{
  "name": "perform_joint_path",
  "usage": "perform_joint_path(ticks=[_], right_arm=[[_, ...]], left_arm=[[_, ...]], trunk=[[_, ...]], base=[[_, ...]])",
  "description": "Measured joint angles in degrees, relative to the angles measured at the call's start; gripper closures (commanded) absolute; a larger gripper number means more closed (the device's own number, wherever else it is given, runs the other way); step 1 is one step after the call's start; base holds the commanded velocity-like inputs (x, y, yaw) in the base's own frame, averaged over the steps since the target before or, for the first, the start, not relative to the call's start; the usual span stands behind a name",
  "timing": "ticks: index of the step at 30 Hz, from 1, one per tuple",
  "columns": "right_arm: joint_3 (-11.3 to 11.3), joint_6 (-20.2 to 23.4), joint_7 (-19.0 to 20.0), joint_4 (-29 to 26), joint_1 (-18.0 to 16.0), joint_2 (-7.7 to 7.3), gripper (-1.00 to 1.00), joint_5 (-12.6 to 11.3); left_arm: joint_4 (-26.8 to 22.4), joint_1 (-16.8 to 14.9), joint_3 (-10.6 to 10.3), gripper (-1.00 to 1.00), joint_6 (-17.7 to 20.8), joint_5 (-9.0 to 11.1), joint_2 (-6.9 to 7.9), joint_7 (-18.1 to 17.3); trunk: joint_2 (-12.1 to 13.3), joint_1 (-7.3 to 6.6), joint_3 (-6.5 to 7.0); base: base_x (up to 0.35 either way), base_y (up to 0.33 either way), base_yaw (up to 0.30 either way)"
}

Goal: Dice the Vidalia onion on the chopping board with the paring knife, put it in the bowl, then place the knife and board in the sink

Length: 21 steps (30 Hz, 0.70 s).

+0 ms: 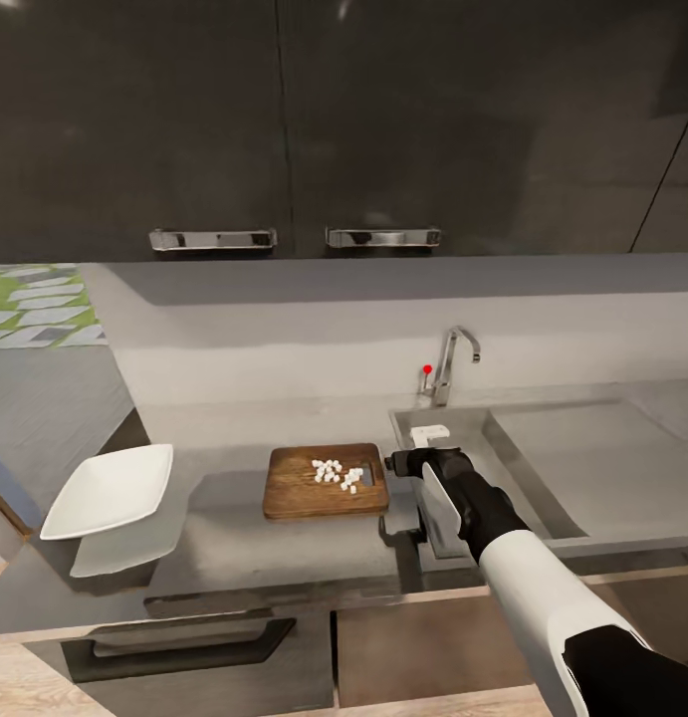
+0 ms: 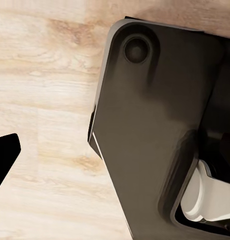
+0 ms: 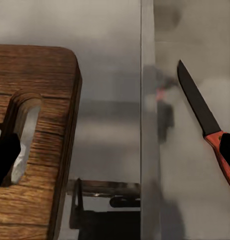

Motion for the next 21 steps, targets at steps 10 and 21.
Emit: perform_joint_path(ticks=[10, 21], right_arm=[[0.2, 0.0, 0.0, 0.7, 0.0, 0.05, -1.0, 0.0], [0.2, 0.0, 0.0, 0.7, 0.0, 0.08, -1.0, 0.0]], left_arm=[[0.0, 0.0, 0.0, -1.0, 0.0, 0.0, 0.0, 0.0], [0.0, 0.0, 0.0, -1.0, 0.0, 0.0, 0.0, 0.0]], trunk=[[0.0, 0.02, 0.0], [0.0, 0.02, 0.0]], base=[[0.017, 0.037, 0.0], [0.0, 0.038, 0.0]])
